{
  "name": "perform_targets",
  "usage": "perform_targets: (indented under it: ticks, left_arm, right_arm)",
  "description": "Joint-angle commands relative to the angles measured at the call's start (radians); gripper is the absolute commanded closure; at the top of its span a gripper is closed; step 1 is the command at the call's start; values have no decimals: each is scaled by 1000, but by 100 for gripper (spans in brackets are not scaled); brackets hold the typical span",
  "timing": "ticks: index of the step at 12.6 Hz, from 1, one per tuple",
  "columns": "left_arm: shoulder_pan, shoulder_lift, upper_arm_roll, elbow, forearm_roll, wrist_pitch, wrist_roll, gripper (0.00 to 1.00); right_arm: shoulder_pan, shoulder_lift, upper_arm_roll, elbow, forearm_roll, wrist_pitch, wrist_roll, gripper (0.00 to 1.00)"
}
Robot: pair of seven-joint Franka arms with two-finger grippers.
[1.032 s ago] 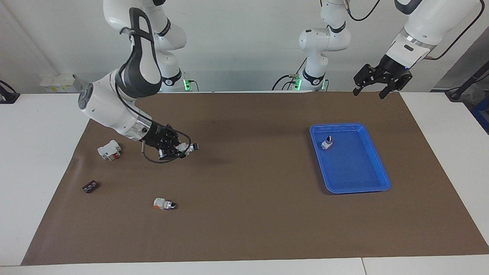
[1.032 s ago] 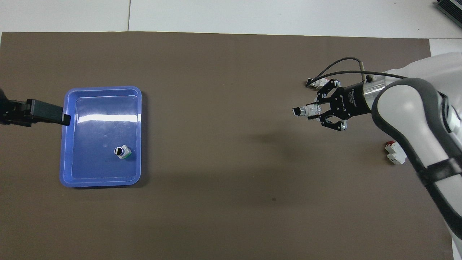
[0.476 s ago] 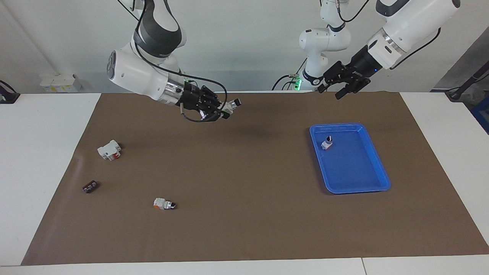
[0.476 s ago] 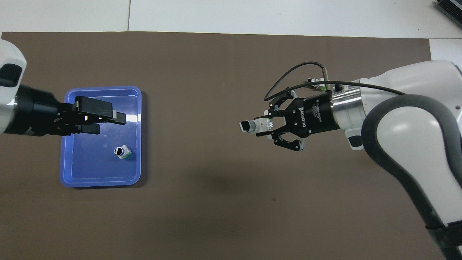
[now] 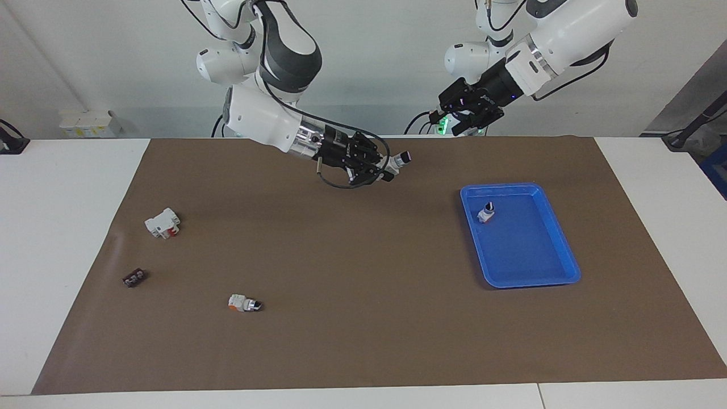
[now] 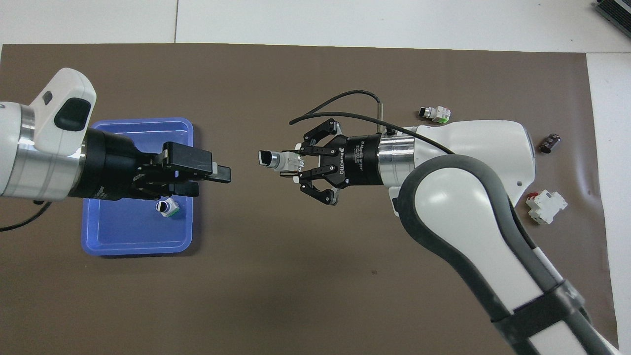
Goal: Turn and place switch with both arms
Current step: 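Bring the switch toward the left gripper and close the left gripper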
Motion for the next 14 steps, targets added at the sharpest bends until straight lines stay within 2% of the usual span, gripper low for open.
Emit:
perform_targets:
  ticks: [1, 3, 5, 7, 9, 14]
  left_arm:
    - [-25, -72, -5, -131, -82, 151, -2, 25]
    - [-25, -78, -16, -159, -122, 199, -3, 44]
    - [-25, -67, -18, -160, -162, 223, -5, 72]
    - [-26, -58, -19, -160, -163, 257, -11, 75]
    - [-37, -38, -21, -160, -176, 283, -16, 83]
    - [-54, -21, -27, -159, -176, 315, -25, 81]
  right_arm:
    - [5, -8, -3, 5, 35, 11, 31, 100]
    - [16, -8, -3, 5, 36, 26, 31, 100]
    - [17, -8, -3, 6, 29, 24, 23, 100]
    - [17, -10, -4, 5, 23, 18, 0, 100]
    - [20, -11, -3, 5, 19, 20, -18, 100]
    - [43, -16, -3, 2, 17, 24, -53, 100]
